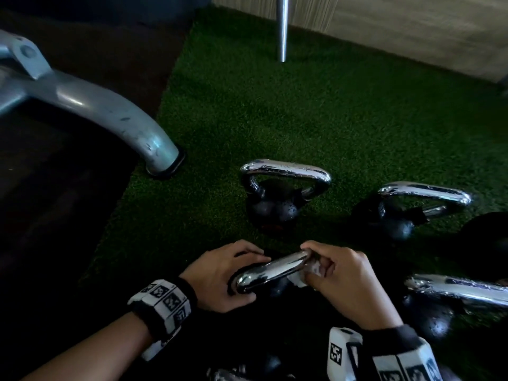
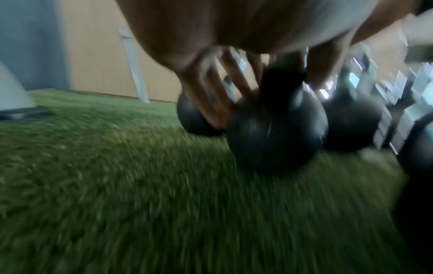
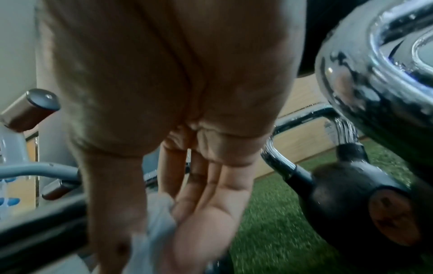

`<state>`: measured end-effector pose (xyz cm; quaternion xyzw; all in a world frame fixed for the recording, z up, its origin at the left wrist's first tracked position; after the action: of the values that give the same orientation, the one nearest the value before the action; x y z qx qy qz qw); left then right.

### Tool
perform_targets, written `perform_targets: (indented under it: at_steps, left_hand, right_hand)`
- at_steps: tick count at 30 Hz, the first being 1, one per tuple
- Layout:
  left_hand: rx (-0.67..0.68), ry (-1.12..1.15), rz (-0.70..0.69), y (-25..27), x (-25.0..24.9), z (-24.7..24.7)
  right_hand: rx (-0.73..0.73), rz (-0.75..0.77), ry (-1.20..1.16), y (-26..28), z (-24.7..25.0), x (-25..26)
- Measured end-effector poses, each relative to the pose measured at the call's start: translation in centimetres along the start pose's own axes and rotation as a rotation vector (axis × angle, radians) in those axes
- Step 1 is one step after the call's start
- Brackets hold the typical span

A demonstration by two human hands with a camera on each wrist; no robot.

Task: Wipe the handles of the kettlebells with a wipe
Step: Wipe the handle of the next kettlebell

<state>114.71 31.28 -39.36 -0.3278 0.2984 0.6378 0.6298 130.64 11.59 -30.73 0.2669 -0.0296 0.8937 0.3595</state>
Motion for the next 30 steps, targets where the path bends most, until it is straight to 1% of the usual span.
perform_targets:
  at_steps: [2, 4, 9, 12, 16, 18, 19, 21, 23, 25, 27, 28, 30]
  left_hand:
    - [0.051, 0.117, 0.004, -0.4, -0.1, 0.8]
    - [0.112, 0.181, 0.034, -0.9, -0.1, 1.2]
    - [0.182, 0.356, 0.179, -1.5, 0.5, 1.2]
    - [0.247, 0.315, 0.229, -1.8, 0.3, 1.6]
    - [0.387, 0.175, 0.303, -2.8, 0.4, 3.4]
    - [0.435, 0.11, 0.367, -3.5, 0.4, 5.1]
    - [0.43, 0.085, 0.39, -3.8, 0.2, 6.1]
    - [0.384, 0.063, 0.428, -4.3, 0.0, 8.1]
    - [0.302, 0.071, 0.456, -4.8, -0.1, 9.6]
    - [0.164, 0.124, 0.473, -5.2, 0.2, 10.8]
    - [0.008, 0.185, 0.497, -5.6, 0.7, 11.4]
    - [-0.049, 0.203, 0.513, -5.7, 1.0, 11.4]
    - [-0.09, 0.263, 0.566, -6.4, 1.8, 11.0]
  right_hand:
    - [0.085, -0.025, 0.01, 0.3, 1.0, 0.2]
    - [0.143, -0.033, 0.021, 0.5, 1.6, 0.3]
    - [0.265, -0.043, 0.015, 1.0, 2.2, -0.2]
    - [0.289, -0.053, -0.003, 1.0, 2.4, -0.4]
    - [0.309, -0.016, 0.003, 1.0, 3.4, -0.1]
    - [0.261, -0.02, -0.025, 1.0, 4.6, 0.2]
    - [0.217, -0.025, -0.049, 0.8, 5.3, 0.6]
    - [0.061, -0.009, -0.073, -0.1, 6.6, 1.3]
    - [-0.168, 0.03, -0.05, -1.7, 7.7, 2.1]
    - [-0.332, 0.056, -0.056, -3.4, 8.4, 3.0]
    - [-0.404, 0.071, -0.075, -5.0, 8.8, 3.7]
    - [-0.423, 0.077, -0.082, -5.7, 8.9, 4.0]
    - [-0.461, 0.096, -0.083, -7.0, 9.0, 4.2]
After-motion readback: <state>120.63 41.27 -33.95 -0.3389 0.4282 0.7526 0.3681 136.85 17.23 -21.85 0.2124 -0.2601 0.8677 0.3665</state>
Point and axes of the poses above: each hand's wrist, its own y-axis away from the middle knuckle, its own z-axis out of the back of the hand, x = y × z, the point moved 2 cm from there along -y, towards the middle knuckle, and after that the axes turned 10 degrees about y, right-handed, at the moved point
